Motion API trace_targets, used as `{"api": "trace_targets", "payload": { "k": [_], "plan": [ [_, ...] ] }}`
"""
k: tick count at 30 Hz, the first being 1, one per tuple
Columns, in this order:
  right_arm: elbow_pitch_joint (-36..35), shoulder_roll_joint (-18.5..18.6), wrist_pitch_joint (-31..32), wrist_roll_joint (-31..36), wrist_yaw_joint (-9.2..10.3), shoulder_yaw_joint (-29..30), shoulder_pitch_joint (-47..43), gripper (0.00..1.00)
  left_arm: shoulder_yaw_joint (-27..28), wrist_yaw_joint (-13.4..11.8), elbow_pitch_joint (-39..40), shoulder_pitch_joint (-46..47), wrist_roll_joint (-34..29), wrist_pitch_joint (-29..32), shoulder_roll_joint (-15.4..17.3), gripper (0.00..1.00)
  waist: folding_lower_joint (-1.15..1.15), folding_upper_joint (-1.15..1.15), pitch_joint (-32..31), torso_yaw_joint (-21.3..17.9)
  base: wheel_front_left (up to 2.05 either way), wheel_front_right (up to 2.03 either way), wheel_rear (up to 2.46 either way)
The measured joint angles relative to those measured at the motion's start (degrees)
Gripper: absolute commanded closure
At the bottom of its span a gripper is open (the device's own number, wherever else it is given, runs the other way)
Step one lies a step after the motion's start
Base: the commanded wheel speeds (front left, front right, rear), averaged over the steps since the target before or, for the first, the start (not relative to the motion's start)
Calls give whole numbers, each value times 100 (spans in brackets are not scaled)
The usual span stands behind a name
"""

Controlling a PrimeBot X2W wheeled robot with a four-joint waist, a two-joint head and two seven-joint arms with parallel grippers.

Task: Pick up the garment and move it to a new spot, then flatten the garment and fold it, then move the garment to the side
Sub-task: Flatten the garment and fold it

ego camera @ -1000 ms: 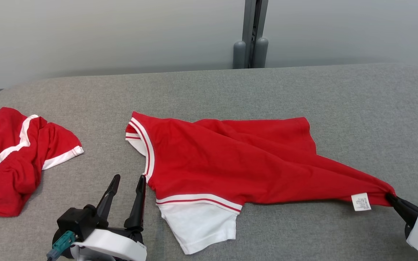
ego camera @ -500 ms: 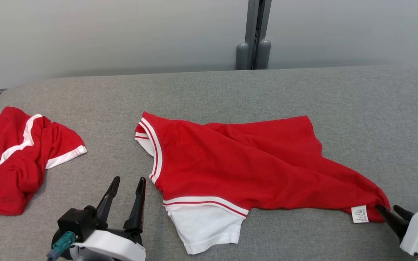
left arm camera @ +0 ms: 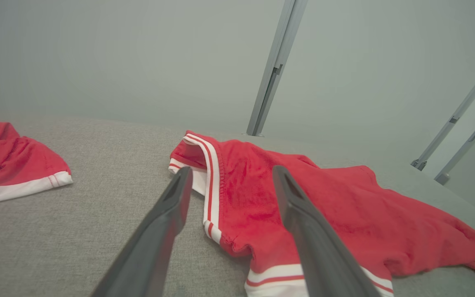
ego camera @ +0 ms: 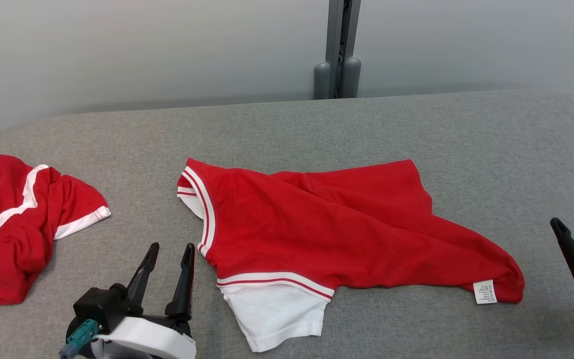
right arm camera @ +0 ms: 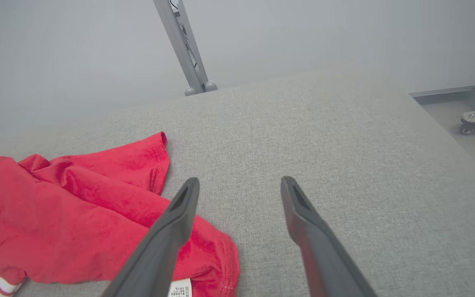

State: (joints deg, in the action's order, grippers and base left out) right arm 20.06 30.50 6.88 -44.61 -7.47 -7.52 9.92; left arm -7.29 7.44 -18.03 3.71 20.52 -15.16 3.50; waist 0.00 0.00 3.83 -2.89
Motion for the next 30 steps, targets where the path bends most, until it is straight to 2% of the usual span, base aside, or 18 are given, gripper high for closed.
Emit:
{"api": "trace_targets", "payload": {
  "k": [4, 8, 16, 23, 24, 30],
  "plan": [
    [-324, -368, -123, 380, -2, 334, -36, 0, -20, 0, -5, 3, 0, 0, 0, 0, 0, 0, -1, 12, 0, 0, 0],
    [-583, -945, -452, 868, -1, 651, -104, 0, -98, 0, -62, 19, 4, 1, 8, 0, 0, 0, 14, 70, 0, 0, 0],
    [-563, -1825, -1392, 1502, -1, 1069, 7, 0, -443, 0, -143, 37, 177, 326, 74, 0, 0, 0, 117, 226, 0, 0, 0],
    [-380, -2063, -1762, 1738, -1, 1211, 162, 0, -636, 0, -168, 66, 415, 597, 102, 0, 0, 0, 142, 249, 0, 0, 0],
    [-328, -2062, -1773, 1747, -1, 1209, 182, 0, -784, 0, -252, 62, 553, 894, 105, 0, 0, 0, 131, 233, 0, 0, 0],
    [-303, -2029, -1793, 1788, -1, 1226, 229, 0, -1024, 0, -164, 2, 1083, 1571, 89, 0, 0, 0, 130, 174, 0, 0, 0]
  ]
}}
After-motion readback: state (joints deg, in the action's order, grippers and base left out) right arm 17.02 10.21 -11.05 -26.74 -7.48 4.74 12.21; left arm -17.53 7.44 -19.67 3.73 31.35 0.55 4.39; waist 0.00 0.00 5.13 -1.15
